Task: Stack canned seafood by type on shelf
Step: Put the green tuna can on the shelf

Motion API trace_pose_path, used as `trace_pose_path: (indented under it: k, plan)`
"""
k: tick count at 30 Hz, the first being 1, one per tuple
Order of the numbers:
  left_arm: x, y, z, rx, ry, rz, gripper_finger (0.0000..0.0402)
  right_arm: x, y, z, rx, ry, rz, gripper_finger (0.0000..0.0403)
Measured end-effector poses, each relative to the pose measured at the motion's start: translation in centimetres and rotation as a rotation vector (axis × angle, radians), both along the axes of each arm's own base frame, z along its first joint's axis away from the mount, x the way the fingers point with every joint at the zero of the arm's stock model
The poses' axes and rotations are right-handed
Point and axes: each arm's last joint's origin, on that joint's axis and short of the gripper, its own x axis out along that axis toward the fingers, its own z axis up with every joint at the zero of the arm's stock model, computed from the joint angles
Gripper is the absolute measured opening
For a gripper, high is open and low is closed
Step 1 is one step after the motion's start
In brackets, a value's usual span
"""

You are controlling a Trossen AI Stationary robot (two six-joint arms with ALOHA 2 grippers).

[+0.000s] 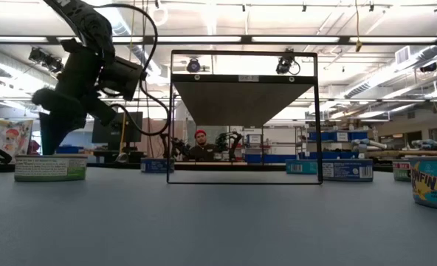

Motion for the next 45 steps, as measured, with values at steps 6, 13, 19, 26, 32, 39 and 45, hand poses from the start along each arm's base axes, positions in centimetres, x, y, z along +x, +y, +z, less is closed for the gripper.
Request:
trace_pose_path:
  k: [6,13,19,26,32,39,45]
  plan:
    - [0.0,-1.8,-0.1,-0.022,0.046,-0.008,0.0,0.0,0.0,0.0,0.0,0.0,0.0,0.0004]
    - [-0.9,-3.7,-1.2,-0.075,0.12,-0.003,0.0,0.0,0.0,0.0,0.0,0.0,0.0,0.0004]
    - [-0.8,-5.1,-1.3,-0.064,0.133,-0.044,0.0,0.0,0.0,0.0,-0.001,0.0,0.0,0.0004]
    - [-0.3,-7.6,-1.3,-0.11,0.114,-0.11,0.0,0.0,0.0,0.0,-0.003,0.001,0.001,0.0004]
    - [-0.4,-10.2,-1.3,-0.13,0.114,-0.186,0.0,0.0,0.0,0.0,-0.003,0.001,0.001,0.0004]
    - [0.2,-14.5,-1.5,-0.236,-0.035,-0.347,0.0,0.0,0.0,0.0,0.019,-0.007,-0.001,0.0004]
    - [1.3,-17.6,-1.4,-0.288,-0.238,-0.399,0.0,0.1,0.3,-0.1,0.095,-0.012,0.092,0.0004]
